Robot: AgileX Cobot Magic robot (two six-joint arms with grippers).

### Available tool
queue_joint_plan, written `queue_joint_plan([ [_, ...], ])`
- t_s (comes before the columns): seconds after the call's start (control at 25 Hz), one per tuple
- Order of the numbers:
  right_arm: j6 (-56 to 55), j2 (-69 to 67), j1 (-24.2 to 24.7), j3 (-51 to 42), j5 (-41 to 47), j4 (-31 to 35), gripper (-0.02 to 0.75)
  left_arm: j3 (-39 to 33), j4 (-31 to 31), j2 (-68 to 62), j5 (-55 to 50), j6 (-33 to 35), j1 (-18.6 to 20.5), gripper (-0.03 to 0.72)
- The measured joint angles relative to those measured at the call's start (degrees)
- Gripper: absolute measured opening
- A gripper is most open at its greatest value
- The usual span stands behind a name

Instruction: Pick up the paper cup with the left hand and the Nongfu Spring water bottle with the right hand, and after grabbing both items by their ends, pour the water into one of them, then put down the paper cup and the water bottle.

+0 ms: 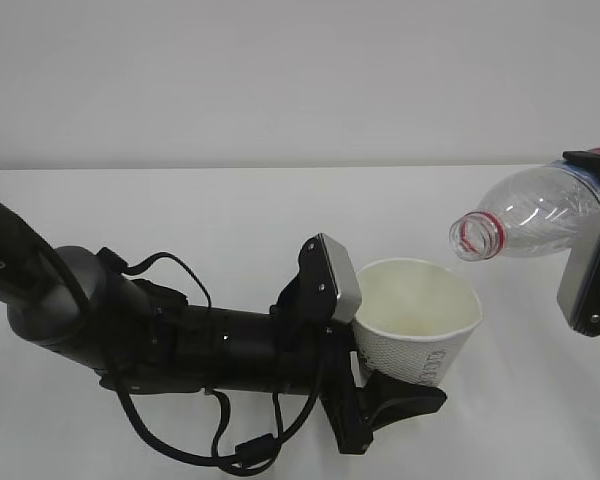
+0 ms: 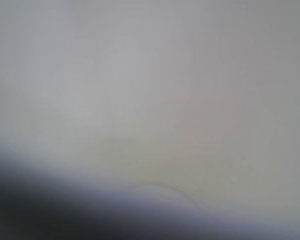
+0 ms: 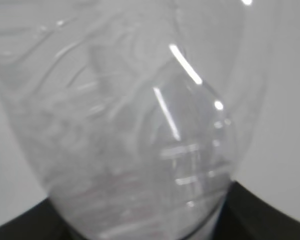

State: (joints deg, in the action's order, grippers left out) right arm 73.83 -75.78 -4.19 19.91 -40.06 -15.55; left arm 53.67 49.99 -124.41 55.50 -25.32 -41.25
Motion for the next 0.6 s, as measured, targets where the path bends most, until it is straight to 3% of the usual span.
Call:
queue_joint_plan([
  [0.6, 1.10, 0.00, 0.00, 0.00, -0.46, 0.00, 0.407, 0.00, 0.00, 0.00, 0.00, 0.00, 0.00, 0.513],
])
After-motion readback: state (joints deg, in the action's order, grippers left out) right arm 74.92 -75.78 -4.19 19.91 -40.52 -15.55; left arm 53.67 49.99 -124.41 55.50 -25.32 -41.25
